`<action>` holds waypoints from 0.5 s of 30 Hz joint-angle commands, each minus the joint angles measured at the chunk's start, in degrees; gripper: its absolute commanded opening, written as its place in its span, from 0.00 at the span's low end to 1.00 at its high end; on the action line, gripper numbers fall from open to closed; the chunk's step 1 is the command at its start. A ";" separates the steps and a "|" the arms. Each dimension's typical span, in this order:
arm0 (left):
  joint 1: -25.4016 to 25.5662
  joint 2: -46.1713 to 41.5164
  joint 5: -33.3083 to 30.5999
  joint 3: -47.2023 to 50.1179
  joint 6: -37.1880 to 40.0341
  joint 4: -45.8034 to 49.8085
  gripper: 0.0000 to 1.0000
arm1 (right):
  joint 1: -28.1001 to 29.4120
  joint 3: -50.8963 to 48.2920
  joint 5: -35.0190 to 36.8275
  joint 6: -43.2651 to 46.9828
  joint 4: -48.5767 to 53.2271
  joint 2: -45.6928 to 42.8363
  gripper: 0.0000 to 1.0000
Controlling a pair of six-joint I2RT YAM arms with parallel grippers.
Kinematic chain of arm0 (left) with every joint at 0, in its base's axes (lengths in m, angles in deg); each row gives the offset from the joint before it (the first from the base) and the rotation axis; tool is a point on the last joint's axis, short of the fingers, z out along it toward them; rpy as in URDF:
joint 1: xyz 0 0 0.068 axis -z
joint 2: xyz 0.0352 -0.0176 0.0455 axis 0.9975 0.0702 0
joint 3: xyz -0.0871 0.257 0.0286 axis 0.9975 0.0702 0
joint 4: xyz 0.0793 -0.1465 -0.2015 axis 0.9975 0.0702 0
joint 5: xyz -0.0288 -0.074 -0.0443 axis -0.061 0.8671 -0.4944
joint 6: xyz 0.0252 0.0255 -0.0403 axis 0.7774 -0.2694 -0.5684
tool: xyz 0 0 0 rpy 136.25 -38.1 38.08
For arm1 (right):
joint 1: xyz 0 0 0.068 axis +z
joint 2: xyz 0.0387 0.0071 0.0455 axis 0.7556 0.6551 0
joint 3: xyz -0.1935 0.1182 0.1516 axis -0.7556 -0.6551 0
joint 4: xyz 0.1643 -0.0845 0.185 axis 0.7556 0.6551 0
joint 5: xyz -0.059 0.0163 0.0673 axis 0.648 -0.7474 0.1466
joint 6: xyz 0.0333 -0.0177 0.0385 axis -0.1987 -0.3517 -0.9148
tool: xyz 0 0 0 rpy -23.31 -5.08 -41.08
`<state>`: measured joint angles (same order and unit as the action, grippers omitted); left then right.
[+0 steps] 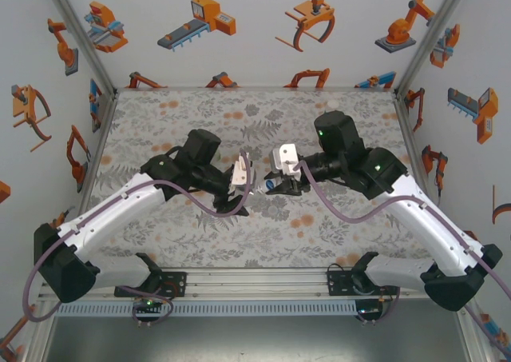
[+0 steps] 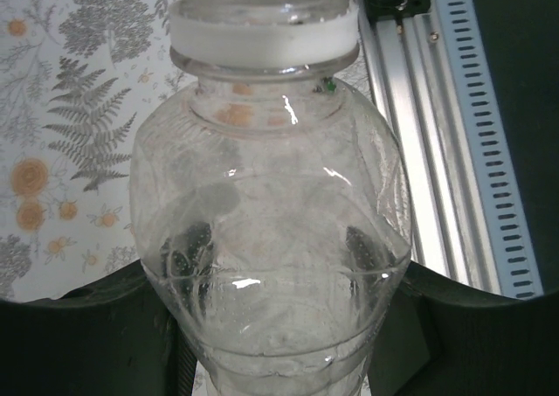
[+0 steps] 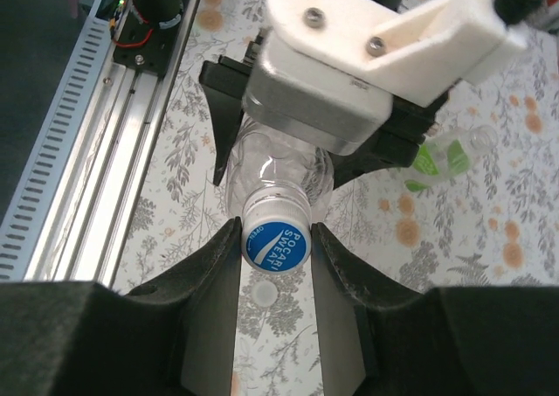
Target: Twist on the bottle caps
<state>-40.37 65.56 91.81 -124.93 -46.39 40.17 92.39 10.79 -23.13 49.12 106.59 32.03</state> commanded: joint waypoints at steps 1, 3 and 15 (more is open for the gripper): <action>0.10 -2.65 -4.52 0.96 -0.83 -4.25 0.00 | 0.55 1.07 3.69 -9.92 -1.56 1.18 0.07; 0.08 -3.50 -8.34 1.76 -1.56 -6.08 0.00 | 0.55 -0.26 5.47 -16.38 -4.35 0.99 0.03; -0.20 -8.49 -26.88 7.54 -4.76 -16.88 0.00 | 0.52 -15.46 27.64 -76.78 -33.65 -0.64 0.00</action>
<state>-40.61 59.37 69.58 -117.47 -48.95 30.99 92.47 -3.05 -5.03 -4.91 80.06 31.20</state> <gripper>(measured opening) 0.573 0.353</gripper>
